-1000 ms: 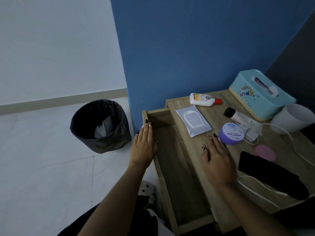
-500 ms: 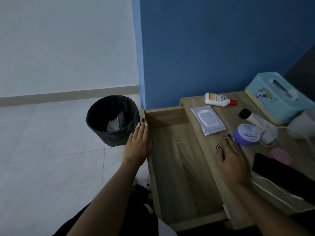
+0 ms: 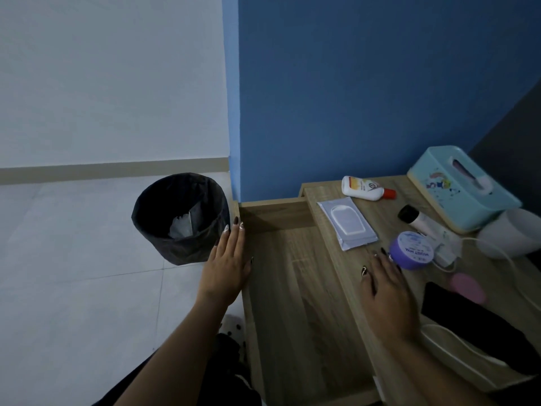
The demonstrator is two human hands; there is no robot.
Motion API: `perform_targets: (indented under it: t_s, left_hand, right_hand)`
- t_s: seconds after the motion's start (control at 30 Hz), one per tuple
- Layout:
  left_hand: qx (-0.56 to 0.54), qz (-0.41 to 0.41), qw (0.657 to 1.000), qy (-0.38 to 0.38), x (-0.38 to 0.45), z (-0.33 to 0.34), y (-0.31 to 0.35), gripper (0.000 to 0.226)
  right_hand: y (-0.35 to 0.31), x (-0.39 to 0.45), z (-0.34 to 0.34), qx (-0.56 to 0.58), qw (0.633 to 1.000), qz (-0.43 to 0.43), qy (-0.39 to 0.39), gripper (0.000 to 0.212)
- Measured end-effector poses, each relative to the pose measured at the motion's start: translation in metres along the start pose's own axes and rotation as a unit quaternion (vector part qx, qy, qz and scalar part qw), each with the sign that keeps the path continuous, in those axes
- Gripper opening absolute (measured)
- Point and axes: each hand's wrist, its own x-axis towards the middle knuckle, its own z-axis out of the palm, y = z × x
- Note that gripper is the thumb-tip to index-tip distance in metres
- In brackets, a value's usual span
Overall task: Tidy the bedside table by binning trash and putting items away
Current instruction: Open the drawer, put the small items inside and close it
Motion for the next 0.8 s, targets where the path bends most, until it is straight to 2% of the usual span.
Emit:
perform_targets:
  t_s: [0.07, 0.2, 0.33, 0.47, 0.6, 0.7, 0.8]
  left_hand:
    - [0.001, 0.004, 1.0, 0.01, 0.001, 0.001, 0.0, 0.068]
    - [0.014, 0.01, 1.0, 0.025, 0.003, 0.002, 0.0, 0.07]
    - [0.029, 0.026, 0.998, 0.044, 0.009, 0.002, 0.001, 0.07]
    - [-0.041, 0.018, 0.997, 0.06, 0.021, -0.006, 0.005, 0.074]
    - [-0.065, 0.007, 0.996, 0.059, 0.038, -0.011, 0.01, 0.057]
    - [-0.074, 0.001, 0.996, 0.049, 0.04, -0.007, 0.008, 0.052]
    - [-0.085, 0.0, 0.995, 0.053, 0.04, -0.005, 0.008, 0.051]
  right_hand:
    - [0.001, -0.001, -0.002, 0.019, 1.0, -0.007, 0.007, 0.041]
    - [-0.012, -0.005, -0.009, 0.033, 0.995, -0.08, 0.055, 0.045]
    - [-0.043, 0.02, -0.001, 0.088, 0.989, -0.087, 0.076, 0.041]
    - [-0.058, 0.055, 0.01, 0.093, 0.991, -0.045, 0.087, 0.056]
    - [-0.061, 0.072, 0.02, 0.015, 0.999, 0.018, 0.035, 0.067]
    - [-0.053, 0.076, 0.025, -0.038, 0.998, 0.048, 0.01, 0.068]
    - [-0.045, 0.079, 0.026, -0.01, 0.998, 0.064, -0.005, 0.065]
